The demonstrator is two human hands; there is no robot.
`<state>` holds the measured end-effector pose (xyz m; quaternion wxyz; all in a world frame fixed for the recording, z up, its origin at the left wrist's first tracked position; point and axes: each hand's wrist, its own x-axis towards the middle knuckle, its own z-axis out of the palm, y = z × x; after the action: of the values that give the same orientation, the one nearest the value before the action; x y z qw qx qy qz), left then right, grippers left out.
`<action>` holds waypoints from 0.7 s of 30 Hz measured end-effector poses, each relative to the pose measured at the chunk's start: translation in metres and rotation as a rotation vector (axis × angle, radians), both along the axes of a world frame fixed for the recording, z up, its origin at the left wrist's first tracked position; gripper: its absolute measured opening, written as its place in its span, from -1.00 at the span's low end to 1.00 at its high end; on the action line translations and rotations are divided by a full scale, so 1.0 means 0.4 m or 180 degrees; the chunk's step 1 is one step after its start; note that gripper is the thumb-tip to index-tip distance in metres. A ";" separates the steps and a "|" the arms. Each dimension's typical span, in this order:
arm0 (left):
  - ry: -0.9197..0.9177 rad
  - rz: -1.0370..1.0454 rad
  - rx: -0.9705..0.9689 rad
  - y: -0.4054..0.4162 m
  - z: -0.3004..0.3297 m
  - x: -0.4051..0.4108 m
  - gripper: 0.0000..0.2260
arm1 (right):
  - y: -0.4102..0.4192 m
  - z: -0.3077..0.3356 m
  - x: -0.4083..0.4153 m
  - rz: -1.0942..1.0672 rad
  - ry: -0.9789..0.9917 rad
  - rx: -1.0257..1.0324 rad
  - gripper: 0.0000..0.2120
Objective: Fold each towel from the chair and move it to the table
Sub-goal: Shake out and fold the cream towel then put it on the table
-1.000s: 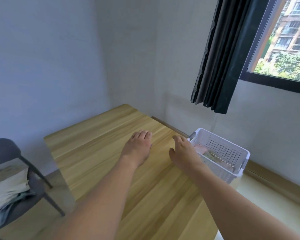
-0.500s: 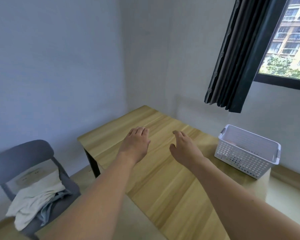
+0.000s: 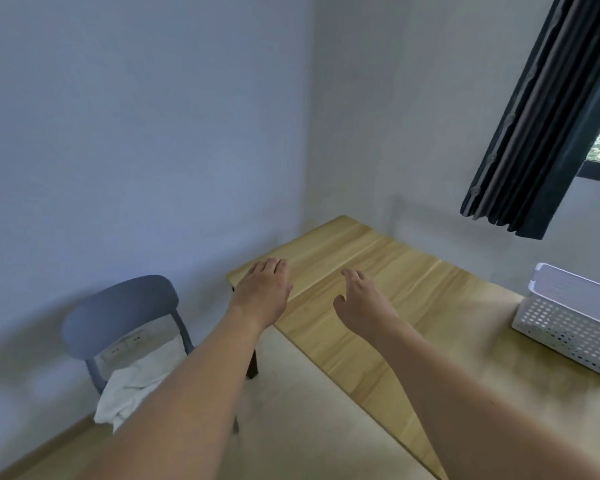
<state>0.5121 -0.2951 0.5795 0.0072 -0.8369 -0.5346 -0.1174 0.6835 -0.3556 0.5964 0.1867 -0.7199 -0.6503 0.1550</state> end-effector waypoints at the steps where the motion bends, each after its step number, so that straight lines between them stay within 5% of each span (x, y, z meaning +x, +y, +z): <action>1: -0.0030 -0.0013 -0.0045 0.019 0.000 -0.060 -0.56 | 0.019 -0.001 -0.059 -0.0022 0.0021 0.0019 -0.50; 21: 0.0114 0.0146 -0.0226 0.368 -0.144 -0.913 -0.57 | 0.357 -0.109 -0.851 0.0130 0.0077 -0.0482 -0.52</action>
<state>0.1469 -0.1478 0.5217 -0.0103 -0.8261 -0.5573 -0.0832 0.3433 -0.2129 0.5528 0.1363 -0.7166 -0.6490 0.2162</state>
